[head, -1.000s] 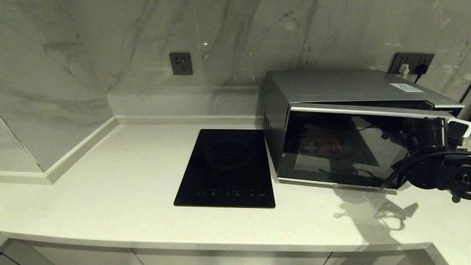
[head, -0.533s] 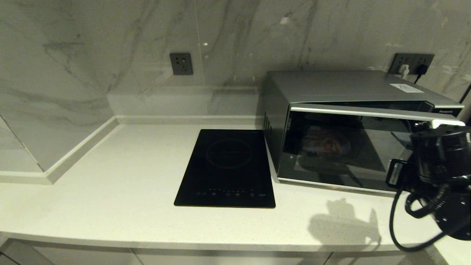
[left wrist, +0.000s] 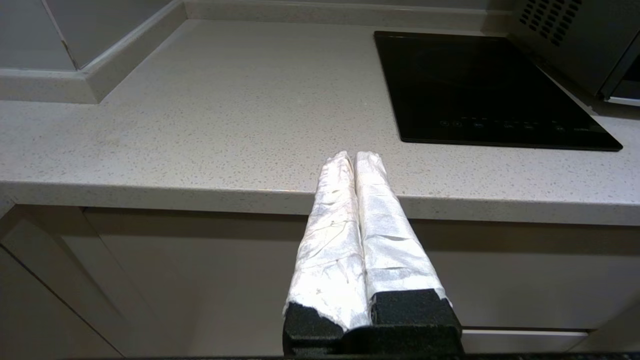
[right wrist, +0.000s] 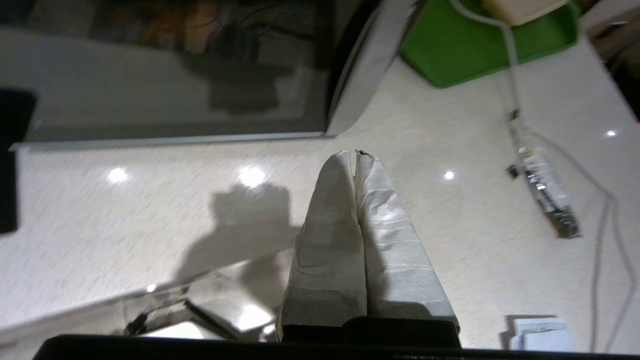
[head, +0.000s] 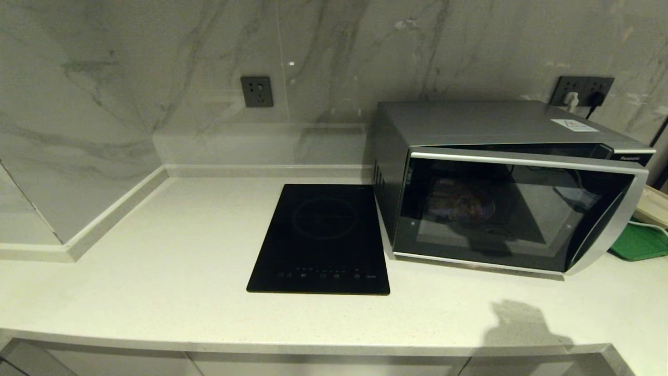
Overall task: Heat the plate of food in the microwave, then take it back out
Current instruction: Open the microwave oven
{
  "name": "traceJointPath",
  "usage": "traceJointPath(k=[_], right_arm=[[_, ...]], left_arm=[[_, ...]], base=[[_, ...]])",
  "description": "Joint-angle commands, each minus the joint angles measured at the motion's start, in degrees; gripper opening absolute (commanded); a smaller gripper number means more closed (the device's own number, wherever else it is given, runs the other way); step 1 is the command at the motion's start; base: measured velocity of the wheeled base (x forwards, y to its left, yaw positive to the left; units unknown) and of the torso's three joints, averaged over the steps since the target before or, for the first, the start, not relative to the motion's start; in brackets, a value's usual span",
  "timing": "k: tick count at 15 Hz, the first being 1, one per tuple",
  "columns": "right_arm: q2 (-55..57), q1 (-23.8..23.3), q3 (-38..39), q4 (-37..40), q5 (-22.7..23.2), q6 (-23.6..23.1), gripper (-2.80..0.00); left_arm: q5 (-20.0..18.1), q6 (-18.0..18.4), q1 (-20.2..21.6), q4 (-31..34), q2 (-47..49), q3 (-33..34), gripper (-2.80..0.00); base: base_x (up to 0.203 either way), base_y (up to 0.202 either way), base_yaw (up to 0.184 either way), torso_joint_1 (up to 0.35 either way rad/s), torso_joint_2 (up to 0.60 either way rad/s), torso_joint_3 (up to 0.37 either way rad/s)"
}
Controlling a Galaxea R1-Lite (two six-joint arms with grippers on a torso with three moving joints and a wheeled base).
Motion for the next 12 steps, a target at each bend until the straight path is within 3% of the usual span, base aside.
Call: traceJointPath(k=[1, 3, 7, 9, 12], right_arm=[[4.6, -11.1, -5.8, -1.8, 5.1, -5.9, -2.80], [11.5, -16.8, -11.0, -5.8, 10.8, -10.2, -2.80], [23.8, -19.0, -27.8, -6.4, 16.2, -12.8, -2.80], [29.0, -19.2, -35.0, -3.2, 16.7, -11.2, -2.80], [34.6, -19.3, -42.1, 2.6, 18.1, -2.4, -2.80]], left_arm=[[0.0, 0.0, 0.0, 0.0, 0.0, 0.0, -2.80], [0.0, 0.0, 0.0, 0.0, 0.0, 0.0, -2.80], [0.0, -0.1, 0.0, 0.0, 0.0, 0.0, -2.80], [0.0, -0.1, 0.0, 0.0, 0.0, 0.0, -2.80], [0.0, 0.0, 0.0, 0.0, 0.0, 0.0, -2.80]], base=[[0.000, 0.000, 0.000, 0.000, 0.00, 0.000], [0.000, 0.000, 0.000, 0.000, 0.00, 0.000], [0.000, 0.000, 0.000, 0.000, 0.00, 0.000], [0.000, 0.000, 0.000, 0.000, 0.00, 0.000], [0.000, 0.000, 0.000, 0.000, 0.00, 0.000]])
